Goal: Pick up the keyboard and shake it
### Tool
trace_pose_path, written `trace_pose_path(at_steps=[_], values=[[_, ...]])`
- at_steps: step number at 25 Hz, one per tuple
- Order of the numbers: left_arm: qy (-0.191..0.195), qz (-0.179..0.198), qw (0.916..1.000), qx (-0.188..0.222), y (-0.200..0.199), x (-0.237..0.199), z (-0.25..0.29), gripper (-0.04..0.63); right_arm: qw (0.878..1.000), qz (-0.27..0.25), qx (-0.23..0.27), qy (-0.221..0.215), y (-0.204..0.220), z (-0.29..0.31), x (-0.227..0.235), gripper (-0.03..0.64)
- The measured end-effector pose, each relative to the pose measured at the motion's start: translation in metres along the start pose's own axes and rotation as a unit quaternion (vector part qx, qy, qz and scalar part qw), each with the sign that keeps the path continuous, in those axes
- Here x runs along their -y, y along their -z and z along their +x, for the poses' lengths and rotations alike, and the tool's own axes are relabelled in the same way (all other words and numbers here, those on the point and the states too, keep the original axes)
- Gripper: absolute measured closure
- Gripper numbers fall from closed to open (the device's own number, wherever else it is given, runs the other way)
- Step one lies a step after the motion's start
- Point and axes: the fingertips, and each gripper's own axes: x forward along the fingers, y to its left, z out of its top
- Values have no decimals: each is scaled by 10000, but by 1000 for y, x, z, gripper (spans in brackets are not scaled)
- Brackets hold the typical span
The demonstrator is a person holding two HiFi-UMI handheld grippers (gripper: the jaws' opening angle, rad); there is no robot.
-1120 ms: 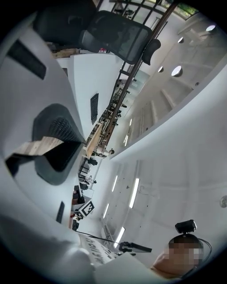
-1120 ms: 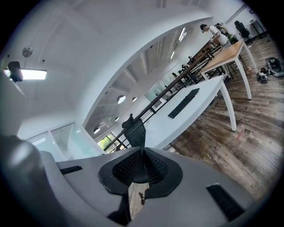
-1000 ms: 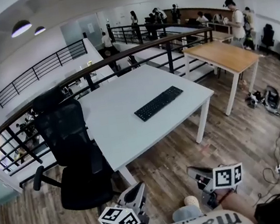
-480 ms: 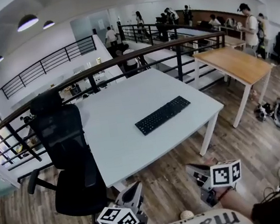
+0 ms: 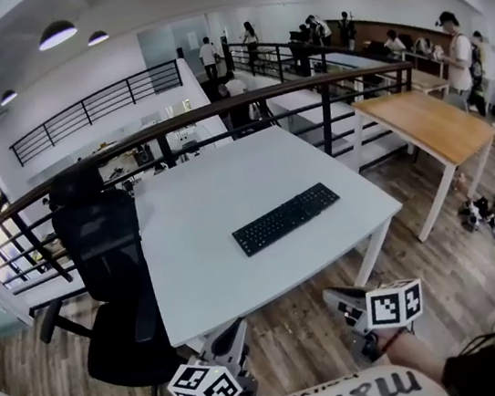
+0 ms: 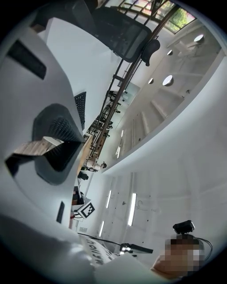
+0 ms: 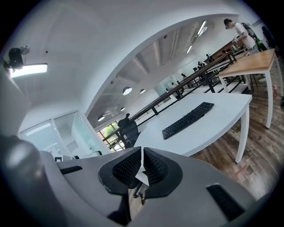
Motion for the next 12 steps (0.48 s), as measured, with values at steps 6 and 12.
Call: trace_pose_path(at_steps=[6,12], values=[[-143,28,9998,154,-2,-2,25,594,9999,-81,-70,-116,-18,9,22,575],[-220,24,9997,102,4,-4,39,594,9999,-26,-57,-137,-28,14,40,575]])
